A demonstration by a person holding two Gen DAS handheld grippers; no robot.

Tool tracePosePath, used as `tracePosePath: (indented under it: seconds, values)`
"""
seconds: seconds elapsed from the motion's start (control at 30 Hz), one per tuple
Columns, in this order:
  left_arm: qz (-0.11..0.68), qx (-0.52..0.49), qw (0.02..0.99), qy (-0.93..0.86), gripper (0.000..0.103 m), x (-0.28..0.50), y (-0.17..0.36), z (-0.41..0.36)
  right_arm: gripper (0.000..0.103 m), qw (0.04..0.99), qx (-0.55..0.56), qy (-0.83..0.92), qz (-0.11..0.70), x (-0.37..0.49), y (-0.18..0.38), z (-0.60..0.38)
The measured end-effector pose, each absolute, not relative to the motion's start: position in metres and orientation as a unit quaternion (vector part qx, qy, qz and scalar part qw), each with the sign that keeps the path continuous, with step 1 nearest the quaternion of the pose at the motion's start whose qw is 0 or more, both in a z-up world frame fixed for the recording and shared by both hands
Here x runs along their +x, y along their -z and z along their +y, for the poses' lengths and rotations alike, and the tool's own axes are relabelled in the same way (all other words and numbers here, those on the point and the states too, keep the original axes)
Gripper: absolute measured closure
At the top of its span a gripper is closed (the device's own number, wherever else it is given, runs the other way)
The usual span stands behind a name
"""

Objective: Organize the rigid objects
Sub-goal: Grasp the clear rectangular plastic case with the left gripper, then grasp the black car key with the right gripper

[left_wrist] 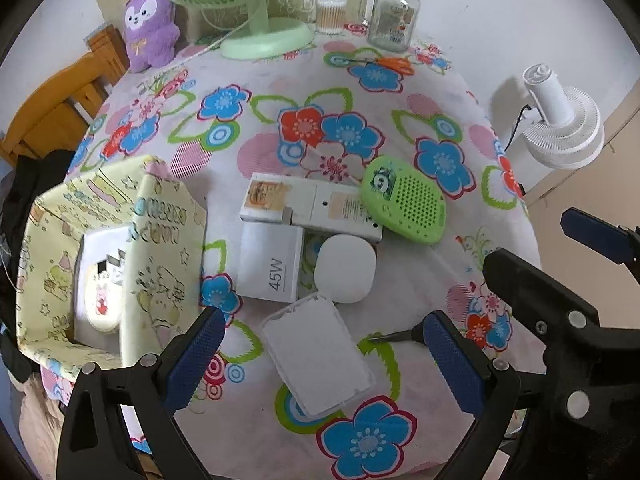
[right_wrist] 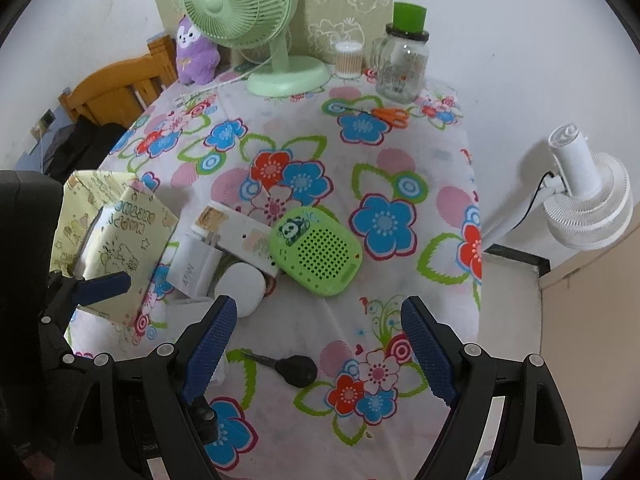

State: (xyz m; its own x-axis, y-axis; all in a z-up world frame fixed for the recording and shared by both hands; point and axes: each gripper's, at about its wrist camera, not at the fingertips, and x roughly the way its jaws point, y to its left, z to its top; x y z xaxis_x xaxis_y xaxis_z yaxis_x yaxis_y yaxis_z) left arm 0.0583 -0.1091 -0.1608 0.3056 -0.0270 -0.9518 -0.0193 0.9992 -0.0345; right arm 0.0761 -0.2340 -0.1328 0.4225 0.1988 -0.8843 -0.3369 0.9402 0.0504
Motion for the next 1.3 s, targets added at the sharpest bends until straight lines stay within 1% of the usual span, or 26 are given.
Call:
tracePosePath:
  seconds: [0.37, 0.67, 0.77, 0.83, 0.87, 0.93, 1.0, 1.07, 1.17, 1.23, 1.3]
  values:
    - [0.626, -0.039, 0.779, -0.009, 0.003, 0.05, 0.204, -0.107, 0.017, 0.818, -0.065, -0.156, 0.55, 0.076, 0.176, -0.233]
    - [0.639, -0.039, 0.768, -0.009, 0.004, 0.047, 0.223, -0.106, 0.017, 0.805, -0.059, -0.151, 0.57, 0.074, 0.199, -0.233]
    - [0.641, -0.051, 0.766, -0.011, 0.008, 0.046, 0.227, -0.107, 0.017, 0.804, -0.058, -0.147, 0.573, 0.075, 0.203, -0.233]
    - [0.643, -0.055, 0.764, -0.008, 0.014, 0.045, 0.23, -0.108, 0.018, 0.802, -0.059, -0.145, 0.577, 0.075, 0.206, -0.233]
    - [0.643, -0.056, 0.764, -0.008, 0.015, 0.045, 0.23, -0.109, 0.018, 0.8, -0.059, -0.145, 0.579, 0.075, 0.208, -0.233]
    - [0.637, -0.046, 0.769, -0.009, 0.019, 0.044, 0.229, -0.111, 0.019, 0.798, -0.059, -0.144, 0.583, 0.075, 0.211, -0.232]
    - [0.634, -0.028, 0.773, -0.008, 0.026, 0.045, 0.228, -0.114, 0.019, 0.795, -0.06, -0.143, 0.587, 0.076, 0.215, -0.231]
    - [0.628, -0.008, 0.778, -0.002, 0.029, 0.044, 0.227, -0.117, 0.019, 0.79, -0.058, -0.146, 0.592, 0.075, 0.218, -0.23]
    - [0.625, 0.012, 0.781, 0.008, 0.032, 0.042, 0.225, -0.121, 0.02, 0.784, -0.051, -0.146, 0.601, 0.075, 0.225, -0.228]
    - [0.623, 0.018, 0.782, 0.015, 0.033, 0.041, 0.224, -0.123, 0.024, 0.781, -0.049, -0.142, 0.606, 0.074, 0.229, -0.227]
    - [0.623, 0.023, 0.782, 0.02, 0.034, 0.04, 0.224, -0.124, 0.025, 0.777, -0.045, -0.138, 0.612, 0.073, 0.233, -0.227]
